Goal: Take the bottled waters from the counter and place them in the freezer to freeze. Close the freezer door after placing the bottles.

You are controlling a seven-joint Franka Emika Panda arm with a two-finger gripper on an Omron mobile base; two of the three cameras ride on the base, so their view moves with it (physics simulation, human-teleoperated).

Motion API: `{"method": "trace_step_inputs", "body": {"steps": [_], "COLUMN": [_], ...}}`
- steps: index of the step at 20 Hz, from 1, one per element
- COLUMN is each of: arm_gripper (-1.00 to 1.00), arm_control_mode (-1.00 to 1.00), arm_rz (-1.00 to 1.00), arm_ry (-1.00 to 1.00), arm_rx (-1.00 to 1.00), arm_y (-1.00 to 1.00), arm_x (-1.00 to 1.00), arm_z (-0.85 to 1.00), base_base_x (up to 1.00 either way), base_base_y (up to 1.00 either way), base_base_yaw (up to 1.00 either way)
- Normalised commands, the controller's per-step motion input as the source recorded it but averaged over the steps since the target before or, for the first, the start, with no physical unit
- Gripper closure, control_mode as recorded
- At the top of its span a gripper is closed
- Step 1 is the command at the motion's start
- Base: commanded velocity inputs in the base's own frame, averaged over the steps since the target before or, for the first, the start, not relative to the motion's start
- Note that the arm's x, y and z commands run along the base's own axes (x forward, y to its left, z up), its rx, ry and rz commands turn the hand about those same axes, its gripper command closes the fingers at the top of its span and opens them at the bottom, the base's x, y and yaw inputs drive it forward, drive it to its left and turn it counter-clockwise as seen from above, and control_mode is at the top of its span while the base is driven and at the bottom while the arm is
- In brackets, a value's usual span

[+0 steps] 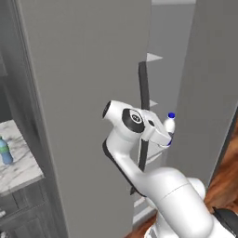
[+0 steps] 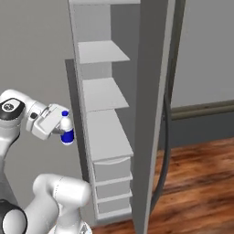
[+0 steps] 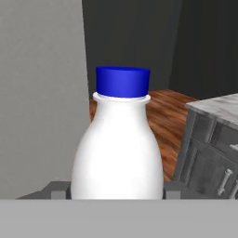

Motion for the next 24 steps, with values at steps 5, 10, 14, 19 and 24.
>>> {"method": "trace_step_inputs", "body": {"steps": [5, 10, 14, 19, 24], "arm_gripper": [1.0, 1.0, 1.0, 1.0, 1.0], "arm_control_mode": [1.0, 1.0, 1.0, 1.0, 1.0], "arm_rz": [0.0, 0.0, 0.0, 0.0, 0.0], "arm_ry": [0.0, 0.0, 0.0, 0.0, 0.0], "arm_rx": [0.0, 0.0, 0.0, 0.0, 0.0], "arm_y": [0.0, 0.0, 0.0, 0.0, 0.0], "arm_x": [0.0, 0.0, 0.0, 0.0, 0.0], "arm_z": [0.0, 0.0, 0.0, 0.0, 0.0], "base_base_x": [-0.6, 0.33, 0.5, 0.24, 0.32], "base_base_y": [-0.39, -0.27, -0.31, -0.48, -0.33], "base_base_yaw": [0.05, 0.09, 0.12, 0.14, 0.12]}}
